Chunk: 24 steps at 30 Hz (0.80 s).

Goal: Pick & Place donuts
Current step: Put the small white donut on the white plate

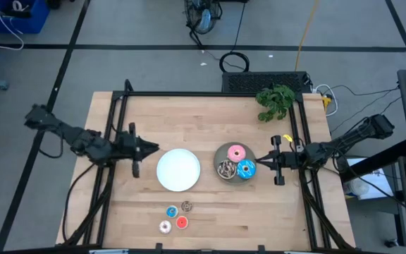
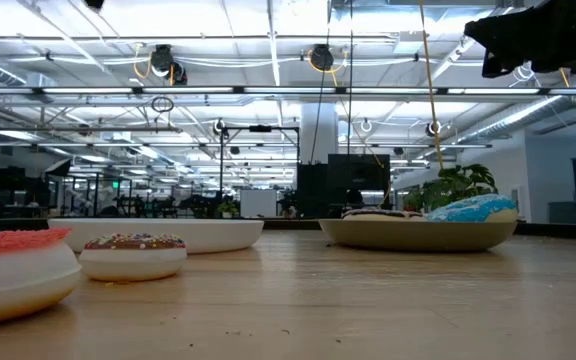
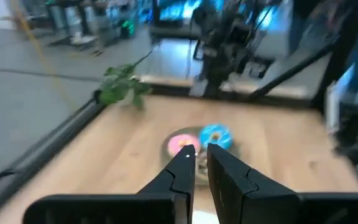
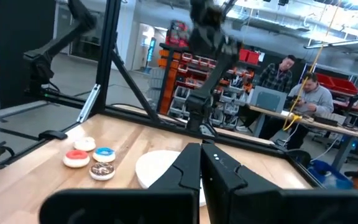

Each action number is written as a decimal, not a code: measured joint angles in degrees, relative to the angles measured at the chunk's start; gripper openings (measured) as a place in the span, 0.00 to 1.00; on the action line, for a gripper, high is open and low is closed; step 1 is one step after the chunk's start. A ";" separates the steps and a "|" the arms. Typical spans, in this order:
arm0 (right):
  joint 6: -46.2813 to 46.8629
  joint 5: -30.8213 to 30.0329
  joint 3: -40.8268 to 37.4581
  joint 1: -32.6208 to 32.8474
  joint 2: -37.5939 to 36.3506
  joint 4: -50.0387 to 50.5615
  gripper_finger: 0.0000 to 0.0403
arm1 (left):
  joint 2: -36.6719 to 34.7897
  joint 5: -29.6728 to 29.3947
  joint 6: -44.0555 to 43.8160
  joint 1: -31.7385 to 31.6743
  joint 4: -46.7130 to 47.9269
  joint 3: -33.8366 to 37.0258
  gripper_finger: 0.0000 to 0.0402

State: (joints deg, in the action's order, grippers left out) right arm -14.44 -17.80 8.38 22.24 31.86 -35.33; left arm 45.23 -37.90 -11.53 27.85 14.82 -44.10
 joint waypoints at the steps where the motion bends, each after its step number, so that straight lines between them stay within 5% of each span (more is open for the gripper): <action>1: -0.64 0.00 0.00 0.00 -0.08 0.00 0.00 | 3.32 -1.73 -0.82 1.38 5.47 -4.63 0.12; 6: -2.77 -0.03 0.00 0.00 -0.48 0.73 0.00 | 18.14 -5.09 -15.94 4.91 33.10 -25.30 0.12; 11: -3.74 -0.11 0.00 0.00 -0.48 5.16 0.00 | 31.44 5.59 -28.44 6.27 49.20 -36.13 0.12; 24: -0.39 -0.17 0.02 0.00 -0.47 -0.22 0.00 | 58.79 23.61 -32.83 13.21 46.12 -42.66 0.12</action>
State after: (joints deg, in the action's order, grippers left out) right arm -14.83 -17.98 8.40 22.24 31.39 -35.55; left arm 104.02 -14.30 -44.36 41.06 60.93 -86.76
